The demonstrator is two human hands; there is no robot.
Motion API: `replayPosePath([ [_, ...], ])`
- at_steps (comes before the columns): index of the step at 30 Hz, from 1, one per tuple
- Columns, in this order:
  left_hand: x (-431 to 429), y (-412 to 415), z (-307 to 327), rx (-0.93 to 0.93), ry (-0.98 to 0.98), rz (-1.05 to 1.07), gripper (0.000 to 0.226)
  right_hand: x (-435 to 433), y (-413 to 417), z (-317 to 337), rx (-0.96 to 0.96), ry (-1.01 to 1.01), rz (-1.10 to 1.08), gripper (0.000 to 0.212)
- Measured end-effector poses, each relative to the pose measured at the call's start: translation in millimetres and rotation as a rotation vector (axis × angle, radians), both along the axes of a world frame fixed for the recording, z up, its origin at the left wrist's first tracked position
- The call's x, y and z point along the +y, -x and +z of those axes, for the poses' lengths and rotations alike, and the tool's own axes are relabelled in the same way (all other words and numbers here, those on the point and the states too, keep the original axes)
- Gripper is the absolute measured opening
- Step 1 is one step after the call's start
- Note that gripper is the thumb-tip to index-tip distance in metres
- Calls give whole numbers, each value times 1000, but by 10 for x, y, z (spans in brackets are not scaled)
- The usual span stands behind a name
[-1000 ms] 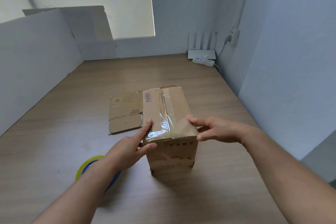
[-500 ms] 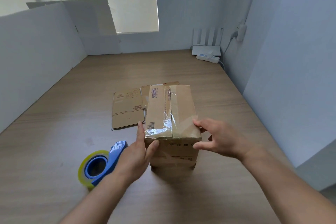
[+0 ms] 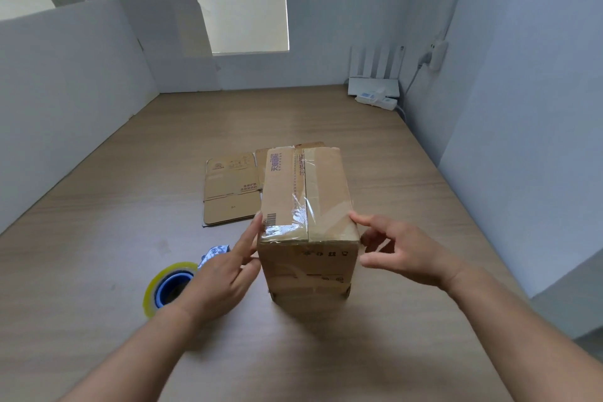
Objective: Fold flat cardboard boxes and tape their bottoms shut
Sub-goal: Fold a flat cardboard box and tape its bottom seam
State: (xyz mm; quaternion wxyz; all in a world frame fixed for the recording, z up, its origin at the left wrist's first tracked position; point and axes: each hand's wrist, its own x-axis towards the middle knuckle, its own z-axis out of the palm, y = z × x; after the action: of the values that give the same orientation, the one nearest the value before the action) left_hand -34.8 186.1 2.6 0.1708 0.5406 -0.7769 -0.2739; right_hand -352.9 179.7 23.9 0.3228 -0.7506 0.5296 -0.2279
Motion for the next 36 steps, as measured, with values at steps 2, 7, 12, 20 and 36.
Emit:
replayPosePath([
  [2,-55,-20,61,-80,72,-30,69,-30,49,60,2,-58,19,64],
  [7,-180,13,118,-112,169,-36,62,-93,22,130,114,-6,2,59],
  [12,-363,-58,46,58,67,-34,56,-176,-20,111,266,192,56,53],
  [20,-334,107,77,339,-11,-21,53,-26,-197,-89,-230,-99,-122,65],
  [36,-833,312,221,377,-232,462,72,-262,96,-171,-319,-55,-404,63],
])
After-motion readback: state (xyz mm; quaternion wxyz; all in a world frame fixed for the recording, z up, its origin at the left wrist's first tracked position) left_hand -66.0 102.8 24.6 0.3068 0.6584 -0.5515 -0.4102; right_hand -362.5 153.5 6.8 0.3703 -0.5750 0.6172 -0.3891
